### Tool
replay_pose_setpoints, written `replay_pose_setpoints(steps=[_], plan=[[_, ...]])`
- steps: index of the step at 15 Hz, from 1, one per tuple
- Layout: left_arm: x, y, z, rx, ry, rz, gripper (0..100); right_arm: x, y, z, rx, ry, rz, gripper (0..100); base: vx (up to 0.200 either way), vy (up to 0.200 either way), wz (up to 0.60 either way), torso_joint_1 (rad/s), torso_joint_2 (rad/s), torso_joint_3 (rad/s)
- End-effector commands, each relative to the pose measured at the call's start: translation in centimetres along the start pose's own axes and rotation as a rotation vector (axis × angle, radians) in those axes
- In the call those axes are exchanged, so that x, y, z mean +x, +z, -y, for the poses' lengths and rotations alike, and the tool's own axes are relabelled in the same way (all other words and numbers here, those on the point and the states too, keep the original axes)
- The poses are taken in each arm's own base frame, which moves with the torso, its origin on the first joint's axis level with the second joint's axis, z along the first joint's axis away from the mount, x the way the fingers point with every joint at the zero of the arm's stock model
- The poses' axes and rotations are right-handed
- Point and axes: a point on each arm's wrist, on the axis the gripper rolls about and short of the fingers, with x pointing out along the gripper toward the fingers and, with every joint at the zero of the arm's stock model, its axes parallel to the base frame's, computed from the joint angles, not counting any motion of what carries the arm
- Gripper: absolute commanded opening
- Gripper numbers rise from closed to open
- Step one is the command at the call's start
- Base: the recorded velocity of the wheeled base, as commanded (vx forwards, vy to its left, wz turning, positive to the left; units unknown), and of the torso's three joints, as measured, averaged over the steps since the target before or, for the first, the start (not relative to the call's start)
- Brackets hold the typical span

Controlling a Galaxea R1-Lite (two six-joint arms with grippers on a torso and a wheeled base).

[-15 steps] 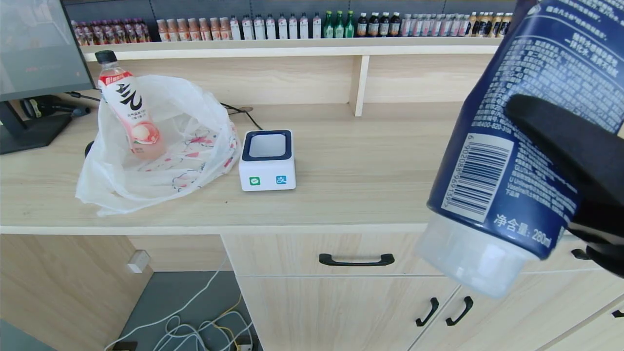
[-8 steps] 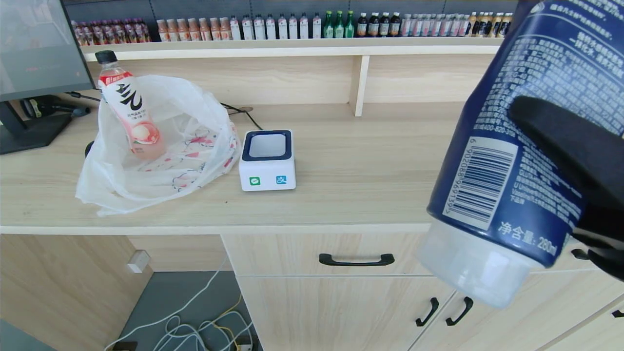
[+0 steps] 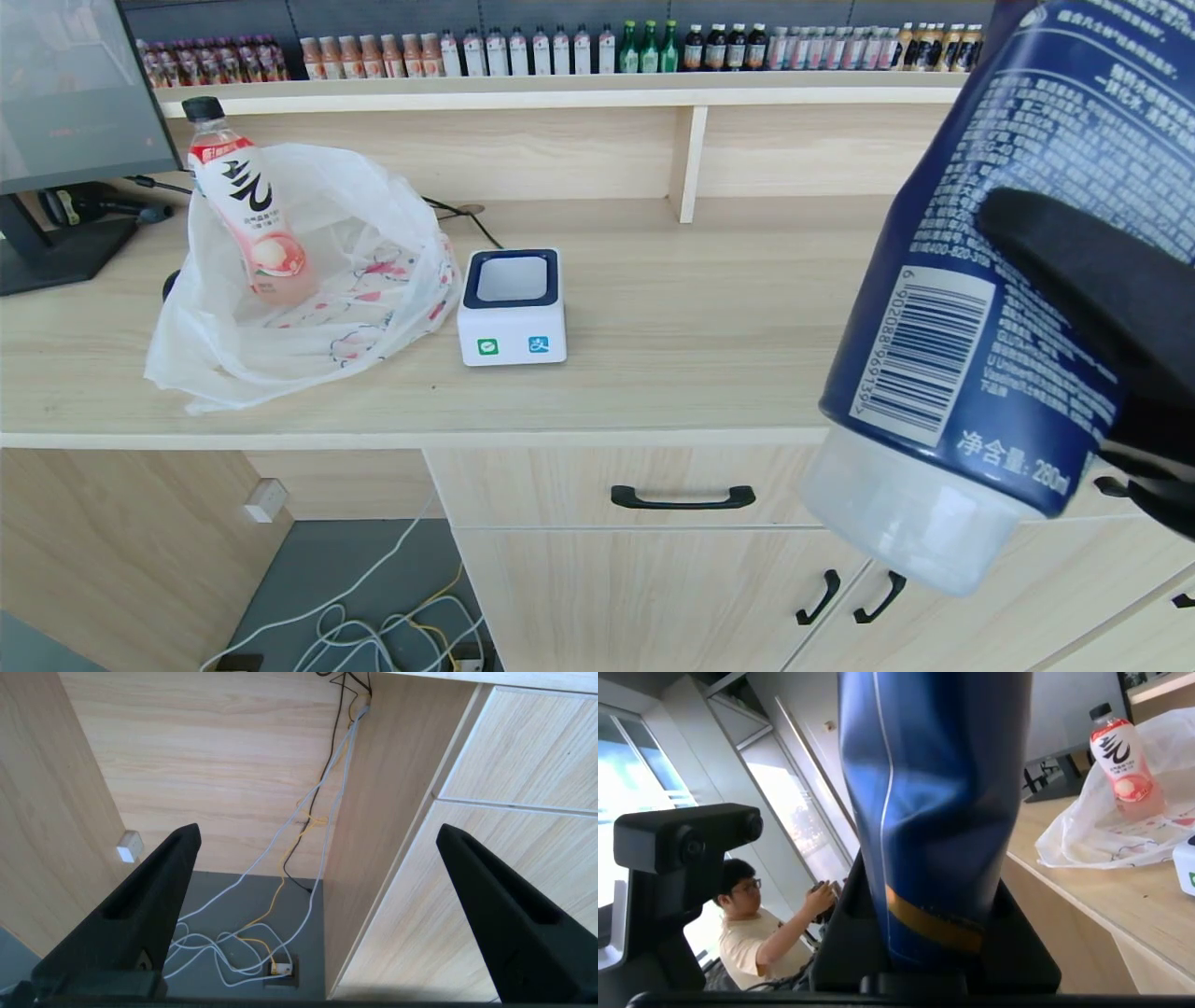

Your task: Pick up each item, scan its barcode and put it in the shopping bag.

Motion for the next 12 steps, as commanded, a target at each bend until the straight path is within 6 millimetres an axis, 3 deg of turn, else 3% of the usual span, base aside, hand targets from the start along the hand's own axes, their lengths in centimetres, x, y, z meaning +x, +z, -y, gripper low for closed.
replay_pose_setpoints(steps=[1, 12], plan=[[0.0, 0.0, 0.0, 0.0, 0.001, 0.0, 100, -0.04, -0.06, 0.0, 0.001, 0.0, -0.002, 0, 0.0, 0.0, 0.0, 0.0, 0.0, 0.0], [0.0, 0.0, 0.0, 0.0, 0.001, 0.0, 100, -0.35, -0.95, 0.26, -0.058, 0.002, -0.045, 0, 0.0, 0.0, 0.0, 0.0, 0.0, 0.0]])
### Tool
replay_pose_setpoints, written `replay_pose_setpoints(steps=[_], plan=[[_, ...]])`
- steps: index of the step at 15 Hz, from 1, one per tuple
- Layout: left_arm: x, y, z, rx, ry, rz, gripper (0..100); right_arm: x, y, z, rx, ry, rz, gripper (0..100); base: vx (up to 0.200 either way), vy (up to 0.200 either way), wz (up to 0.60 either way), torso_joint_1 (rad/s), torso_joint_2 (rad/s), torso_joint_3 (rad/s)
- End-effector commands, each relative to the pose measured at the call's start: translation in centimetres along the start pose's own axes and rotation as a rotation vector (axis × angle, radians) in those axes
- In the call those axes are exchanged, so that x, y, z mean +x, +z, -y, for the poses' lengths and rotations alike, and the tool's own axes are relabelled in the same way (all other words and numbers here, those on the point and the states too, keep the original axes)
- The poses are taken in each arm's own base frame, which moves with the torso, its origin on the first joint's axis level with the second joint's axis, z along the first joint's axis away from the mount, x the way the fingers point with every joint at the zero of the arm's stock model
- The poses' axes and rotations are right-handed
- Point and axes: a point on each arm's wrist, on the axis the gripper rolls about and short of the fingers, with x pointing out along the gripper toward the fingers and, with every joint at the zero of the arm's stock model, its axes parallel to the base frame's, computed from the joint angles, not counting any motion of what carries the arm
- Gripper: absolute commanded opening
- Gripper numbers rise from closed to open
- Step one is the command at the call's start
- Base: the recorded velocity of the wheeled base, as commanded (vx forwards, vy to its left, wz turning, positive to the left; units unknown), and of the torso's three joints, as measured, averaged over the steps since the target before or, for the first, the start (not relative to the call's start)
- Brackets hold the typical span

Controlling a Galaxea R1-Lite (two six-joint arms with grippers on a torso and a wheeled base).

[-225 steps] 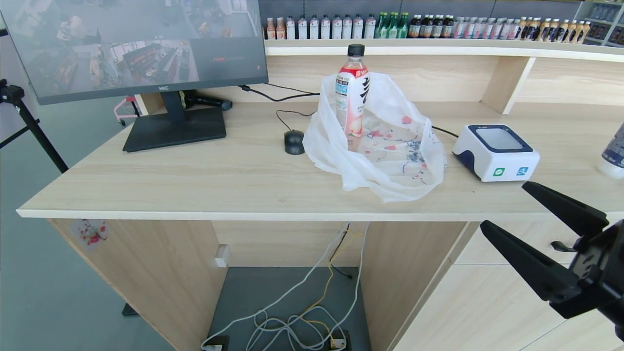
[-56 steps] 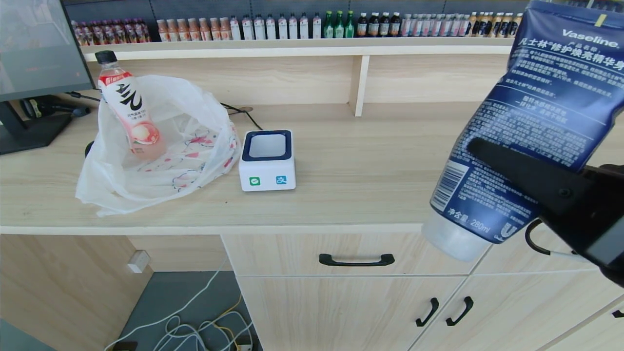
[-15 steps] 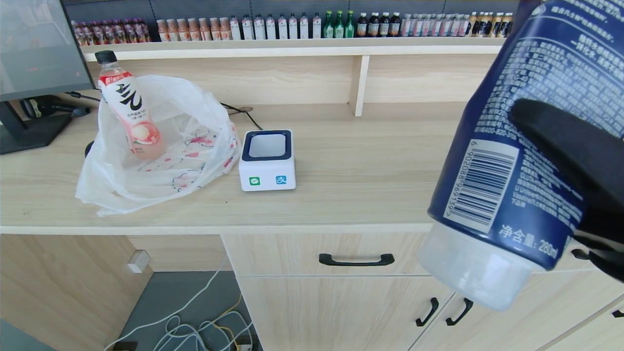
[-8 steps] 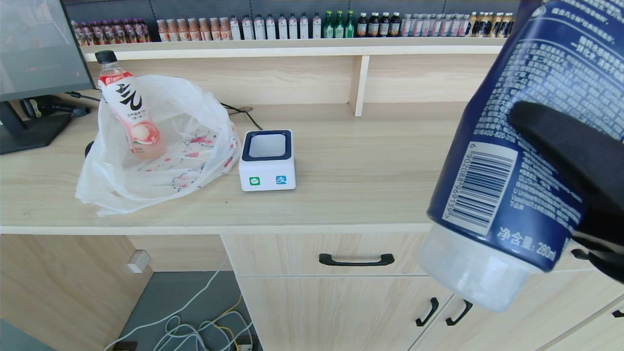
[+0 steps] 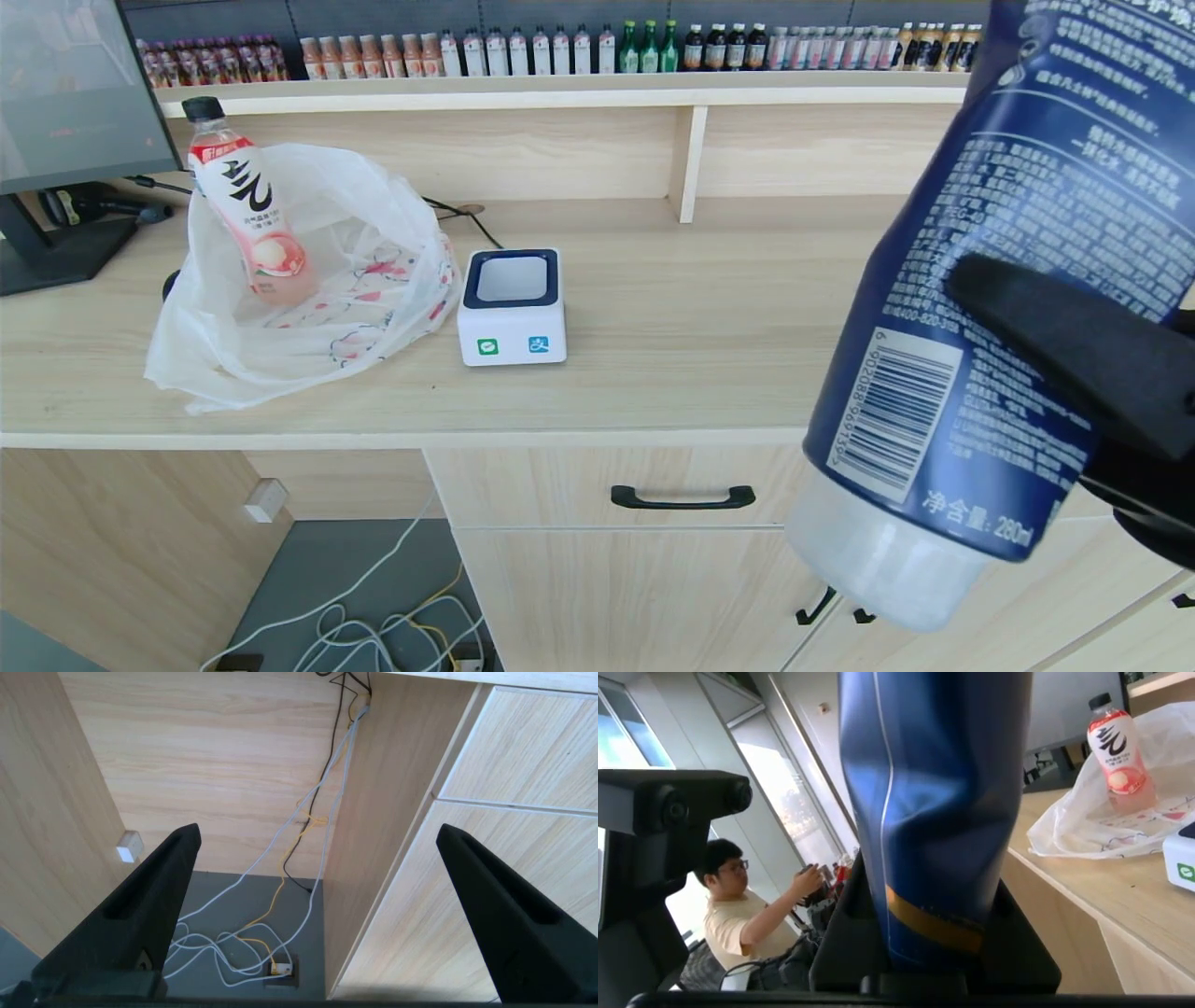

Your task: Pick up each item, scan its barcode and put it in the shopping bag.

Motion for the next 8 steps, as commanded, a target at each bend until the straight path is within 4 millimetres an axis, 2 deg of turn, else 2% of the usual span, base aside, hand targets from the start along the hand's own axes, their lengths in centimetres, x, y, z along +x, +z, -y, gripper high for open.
replay_pose_setpoints(steps=[1, 5, 8], plan=[[0.0, 0.0, 0.0, -0.001, 0.001, 0.0, 100, 0.1, -0.4, 0.4, -0.018, -0.009, -0.013, 0, 0.0, 0.0, 0.0, 0.0, 0.0, 0.0], [0.0, 0.0, 0.0, -0.001, 0.001, 0.0, 100, 0.1, -2.5, 2.5, -0.227, -0.083, -0.069, 0, 0.0, 0.0, 0.0, 0.0, 0.0, 0.0], [0.0, 0.0, 0.0, -0.001, -0.001, 0.0, 100, 0.1, -3.3, 3.5, -0.337, -0.168, -0.07, 0, 0.0, 0.0, 0.0, 0.0, 0.0, 0.0]])
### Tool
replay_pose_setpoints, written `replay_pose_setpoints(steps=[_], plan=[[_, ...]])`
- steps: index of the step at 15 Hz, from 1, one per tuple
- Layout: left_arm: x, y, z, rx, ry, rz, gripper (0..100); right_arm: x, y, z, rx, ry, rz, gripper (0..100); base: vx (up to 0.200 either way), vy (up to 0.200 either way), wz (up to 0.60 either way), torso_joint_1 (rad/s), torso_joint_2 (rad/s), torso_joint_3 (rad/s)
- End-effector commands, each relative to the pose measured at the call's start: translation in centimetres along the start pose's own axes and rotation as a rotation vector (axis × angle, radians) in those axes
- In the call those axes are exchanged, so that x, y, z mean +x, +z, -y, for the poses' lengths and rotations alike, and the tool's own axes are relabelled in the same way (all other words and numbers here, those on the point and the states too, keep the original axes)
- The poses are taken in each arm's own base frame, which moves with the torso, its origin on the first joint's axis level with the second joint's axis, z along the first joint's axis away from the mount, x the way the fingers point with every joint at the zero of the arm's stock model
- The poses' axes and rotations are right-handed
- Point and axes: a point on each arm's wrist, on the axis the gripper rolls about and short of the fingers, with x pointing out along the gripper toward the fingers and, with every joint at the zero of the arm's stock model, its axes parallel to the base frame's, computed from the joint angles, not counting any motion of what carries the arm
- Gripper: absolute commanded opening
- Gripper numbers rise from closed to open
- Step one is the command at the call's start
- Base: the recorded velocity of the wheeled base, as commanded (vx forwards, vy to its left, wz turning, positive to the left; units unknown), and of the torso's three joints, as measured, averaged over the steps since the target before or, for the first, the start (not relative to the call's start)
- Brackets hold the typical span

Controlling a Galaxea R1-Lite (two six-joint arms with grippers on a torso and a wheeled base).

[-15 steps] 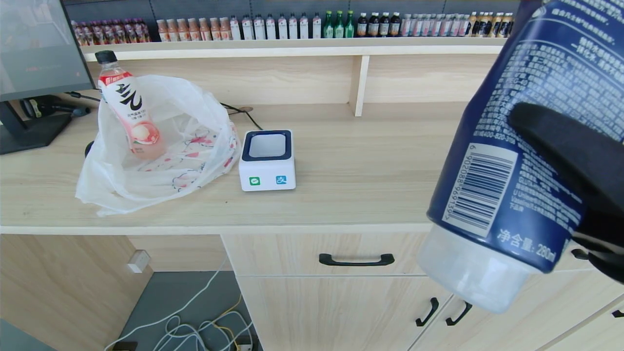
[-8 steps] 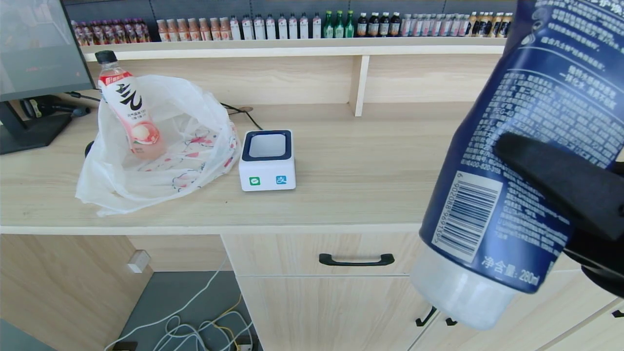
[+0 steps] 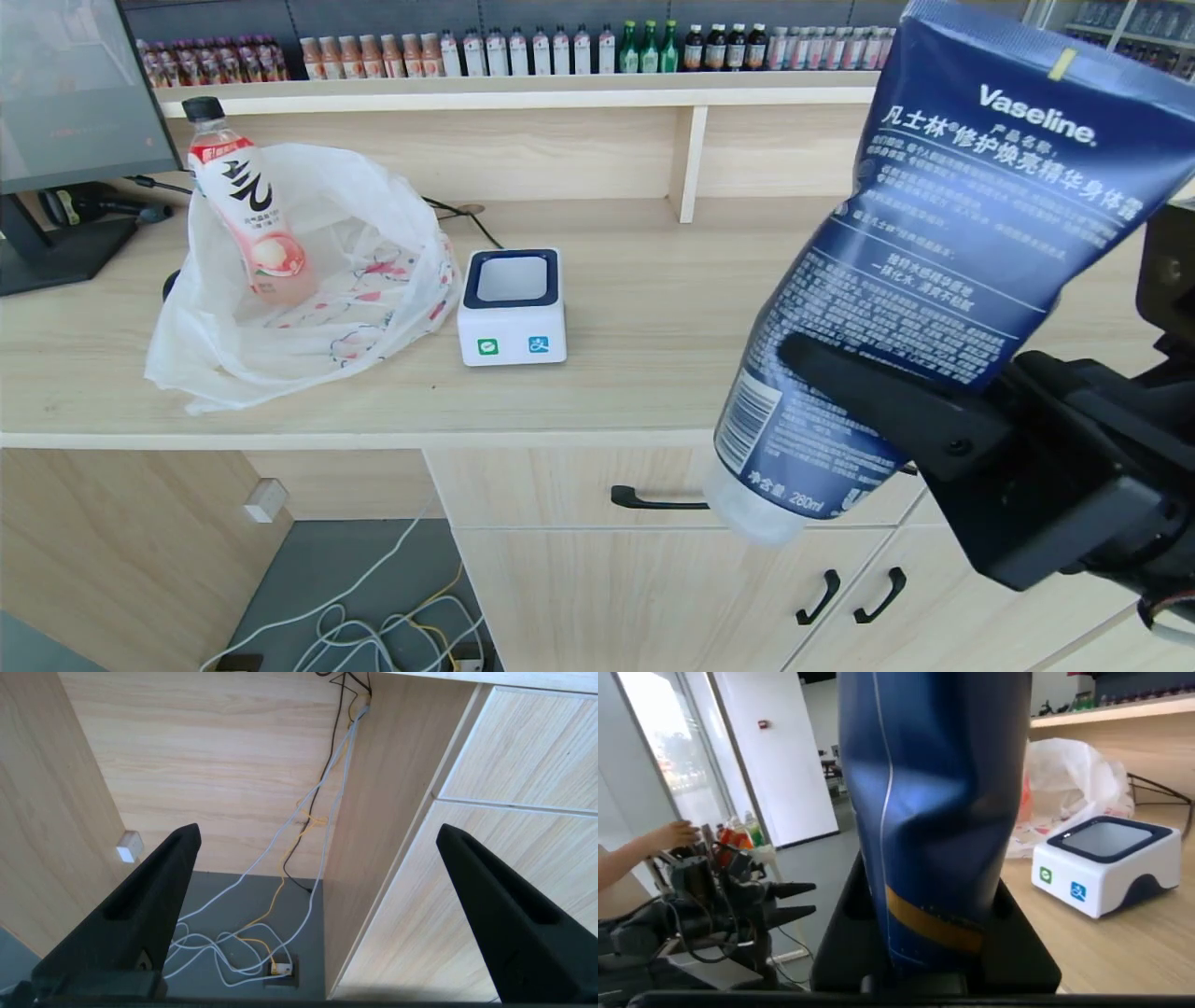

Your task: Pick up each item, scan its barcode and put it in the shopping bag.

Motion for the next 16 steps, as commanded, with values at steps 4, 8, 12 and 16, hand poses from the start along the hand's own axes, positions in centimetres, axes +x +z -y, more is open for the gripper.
replay_pose_setpoints(steps=[4, 8, 12, 16], plan=[[0.0, 0.0, 0.0, -0.001, -0.001, 0.0, 100, 0.3, -1.5, 1.0, -0.093, -0.202, -0.005, 0, 0.0, 0.0, 0.0, 0.0, 0.0, 0.0], [0.0, 0.0, 0.0, -0.001, -0.001, 0.0, 100, -1.0, -2.6, 1.0, -0.251, -0.362, -0.066, 0, 0.0, 0.0, 0.0, 0.0, 0.0, 0.0], [0.0, 0.0, 0.0, -0.001, 0.001, 0.0, 100, -1.0, -3.0, 1.7, -0.389, -0.576, -0.095, 0, 0.0, 0.0, 0.0, 0.0, 0.0, 0.0], [0.0, 0.0, 0.0, -0.001, 0.001, 0.0, 100, -0.4, -2.0, 2.0, -0.397, -0.666, -0.041, 0, 0.0, 0.0, 0.0, 0.0, 0.0, 0.0]])
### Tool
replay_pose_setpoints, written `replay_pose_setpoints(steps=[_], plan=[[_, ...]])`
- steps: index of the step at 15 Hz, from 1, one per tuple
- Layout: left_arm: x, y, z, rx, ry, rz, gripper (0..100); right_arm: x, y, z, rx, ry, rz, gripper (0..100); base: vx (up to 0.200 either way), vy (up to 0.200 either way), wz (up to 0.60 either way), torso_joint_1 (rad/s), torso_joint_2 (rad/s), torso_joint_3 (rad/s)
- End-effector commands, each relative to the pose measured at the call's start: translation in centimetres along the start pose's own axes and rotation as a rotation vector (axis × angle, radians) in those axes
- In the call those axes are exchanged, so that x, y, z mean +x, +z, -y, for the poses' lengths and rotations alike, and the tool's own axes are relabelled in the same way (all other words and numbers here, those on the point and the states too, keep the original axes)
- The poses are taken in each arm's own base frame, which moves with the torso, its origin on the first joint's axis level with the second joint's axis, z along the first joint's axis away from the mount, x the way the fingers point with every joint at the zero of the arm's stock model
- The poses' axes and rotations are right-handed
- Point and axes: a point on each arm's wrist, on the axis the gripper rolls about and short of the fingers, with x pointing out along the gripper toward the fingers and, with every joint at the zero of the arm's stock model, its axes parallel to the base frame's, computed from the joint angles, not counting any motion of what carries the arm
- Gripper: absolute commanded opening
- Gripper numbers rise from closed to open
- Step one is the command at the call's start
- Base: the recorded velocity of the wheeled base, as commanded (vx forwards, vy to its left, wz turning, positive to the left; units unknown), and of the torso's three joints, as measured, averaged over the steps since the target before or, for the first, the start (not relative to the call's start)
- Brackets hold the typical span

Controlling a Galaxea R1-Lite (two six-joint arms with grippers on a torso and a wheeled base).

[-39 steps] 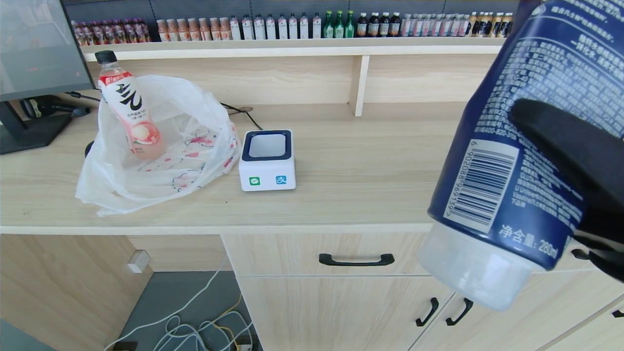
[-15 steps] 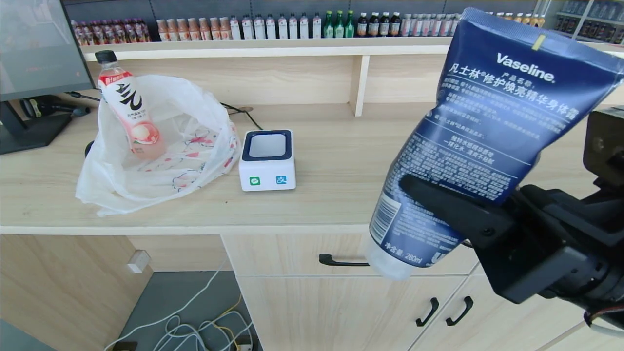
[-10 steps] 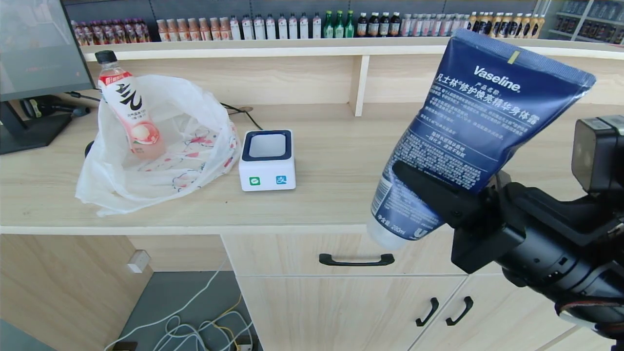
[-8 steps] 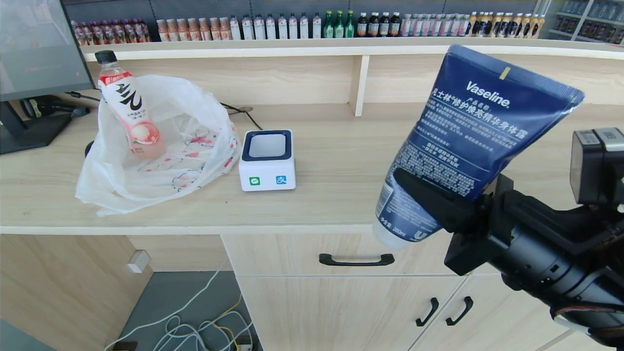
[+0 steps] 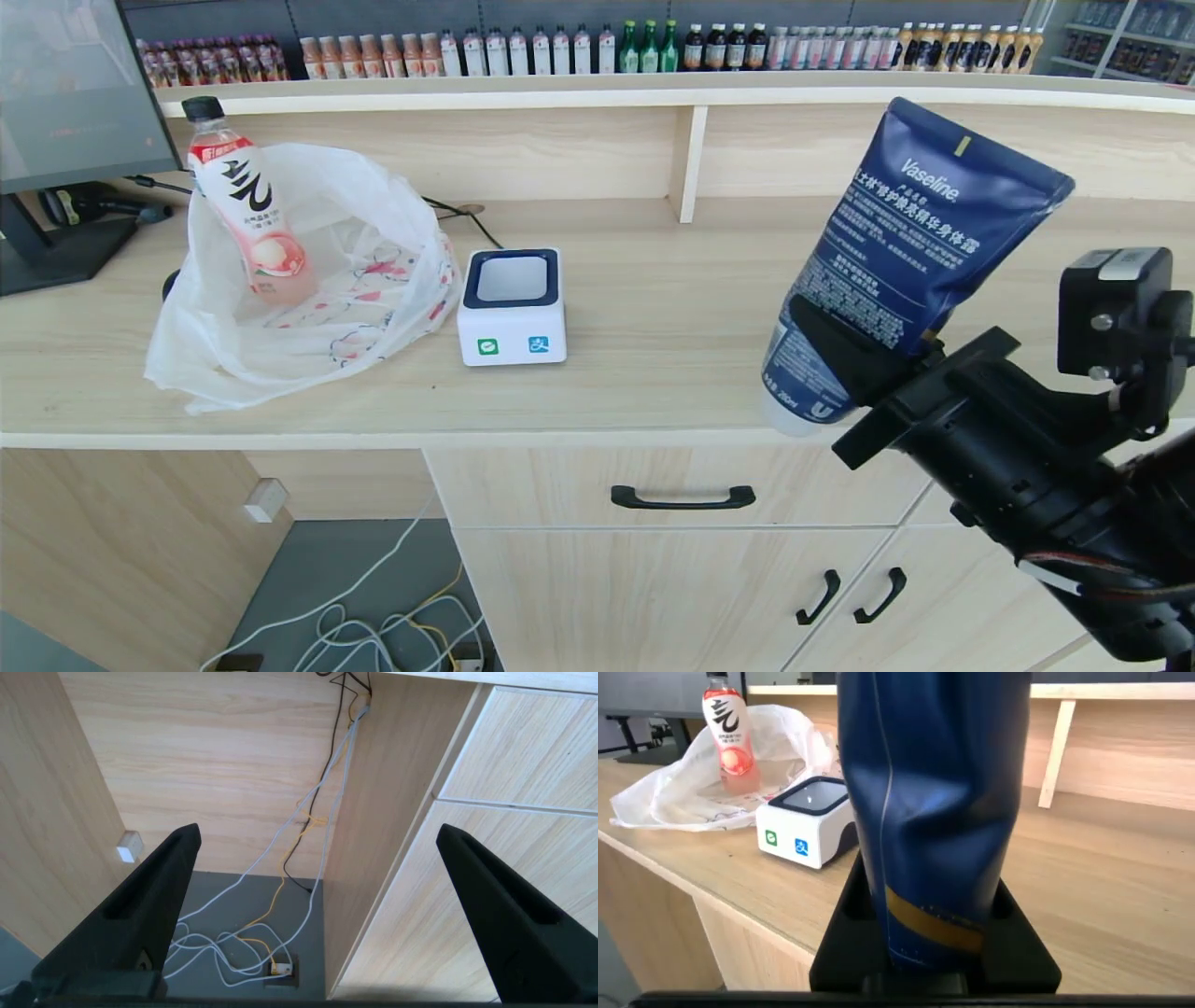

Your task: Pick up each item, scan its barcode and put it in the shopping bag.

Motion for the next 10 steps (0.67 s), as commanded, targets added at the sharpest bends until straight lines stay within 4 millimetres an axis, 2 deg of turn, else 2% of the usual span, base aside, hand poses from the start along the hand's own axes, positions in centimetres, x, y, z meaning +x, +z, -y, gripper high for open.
replay_pose_setpoints(steps=[1, 4, 10], plan=[[0.0, 0.0, 0.0, 0.0, -0.001, 0.0, 100, 0.2, 0.3, 0.0, 0.01, -0.015, 0.013, 0, 0.0, 0.0, 0.0, 0.0, 0.0, 0.0], [0.0, 0.0, 0.0, 0.0, 0.001, 0.0, 100, 0.9, 1.2, 0.1, 0.047, -0.028, 0.059, 0, 0.0, 0.0, 0.0, 0.0, 0.0, 0.0], [0.0, 0.0, 0.0, 0.003, -0.001, 0.0, 100, -0.5, 1.9, 0.5, 0.051, -0.034, 0.063, 0, 0.0, 0.0, 0.0, 0.0, 0.0, 0.0]])
